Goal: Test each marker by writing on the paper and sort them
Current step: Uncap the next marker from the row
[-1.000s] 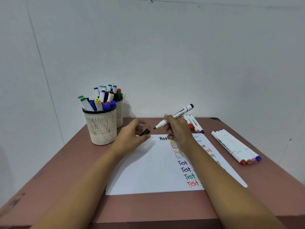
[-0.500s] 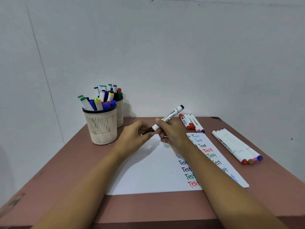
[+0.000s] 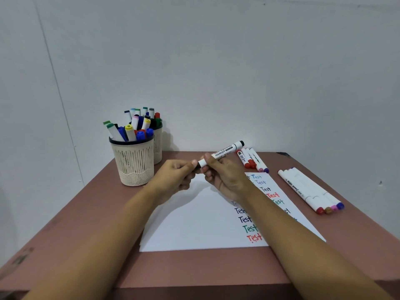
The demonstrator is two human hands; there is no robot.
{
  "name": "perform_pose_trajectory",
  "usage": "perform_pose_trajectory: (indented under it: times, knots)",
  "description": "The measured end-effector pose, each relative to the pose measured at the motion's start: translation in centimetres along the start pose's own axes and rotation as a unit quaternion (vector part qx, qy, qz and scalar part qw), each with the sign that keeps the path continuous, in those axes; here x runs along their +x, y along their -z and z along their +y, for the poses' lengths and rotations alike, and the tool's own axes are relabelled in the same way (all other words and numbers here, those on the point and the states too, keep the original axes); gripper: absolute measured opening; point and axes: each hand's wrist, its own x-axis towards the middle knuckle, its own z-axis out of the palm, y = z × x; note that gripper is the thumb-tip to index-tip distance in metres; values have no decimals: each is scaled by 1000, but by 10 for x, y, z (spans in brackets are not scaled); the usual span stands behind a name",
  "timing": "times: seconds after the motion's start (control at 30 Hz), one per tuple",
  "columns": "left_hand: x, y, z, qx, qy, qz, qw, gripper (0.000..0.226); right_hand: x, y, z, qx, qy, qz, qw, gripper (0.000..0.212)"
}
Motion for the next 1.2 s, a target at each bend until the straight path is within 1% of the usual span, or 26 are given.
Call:
perform_pose_trajectory:
  times: [0.1,0.23,0.3,0.33,0.4,0.43,0.47,0.5,0.53,0.57,0.6,0.67,0.73,0.77,0.8,0.87,0.97,1.03,1.13,1.2]
  knots:
    - [-1,-1,1,-56,46,-12,997,30,-1,1,-2,-22,4,-10,1000,14]
    - [1,-6,3,-95,38,54,993,22,-2,2,-7,-58,10,30,998,13]
    - [3,-4,4,-107,31,97,989,19,-5,5,-10,-76,0,66,995,16]
    - [4,-1,5,-115,25,120,986,15,-6,7,-13,-68,-7,95,993,18]
    - [3,3,8,-121,-3,155,981,6,-6,13,-19,-66,-9,186,980,22]
    - [3,4,10,-117,-23,167,979,5,-6,17,-20,-97,-6,239,966,24]
    - [2,6,12,-109,-41,180,977,5,-5,20,-18,-153,-2,284,946,25]
    - [3,8,14,-98,-55,193,975,5,-5,24,-14,-228,6,311,923,29]
    - [1,10,17,-84,-64,205,973,4,-5,26,-8,-312,20,310,898,32]
    - [1,13,20,-63,-69,216,972,6,-5,28,-1,-391,37,284,875,31]
    - [2,15,23,-28,-79,229,970,11,-5,31,7,-467,50,242,849,29]
    - [3,20,34,63,-112,251,959,18,-4,35,18,-602,48,147,783,32]
    - [4,28,50,141,-149,277,939,21,-2,36,22,-683,29,85,725,34]
    - [4,31,60,174,-165,287,927,23,-2,37,22,-702,22,72,708,33]
    - [3,36,71,200,-180,295,917,22,-2,37,22,-709,17,66,702,33]
    - [4,48,91,232,-204,309,899,22,-2,38,22,-707,16,64,704,34]
    - [8,69,117,274,-218,341,872,27,-3,36,20,-712,25,62,699,33]
    - [10,83,132,283,-227,358,860,29,-4,35,20,-713,29,62,698,33]
    - [13,100,142,329,-216,371,841,37,-3,36,20,-720,29,62,691,32]
    - [13,107,141,367,-195,357,836,37,-2,36,20,-720,29,62,690,30]
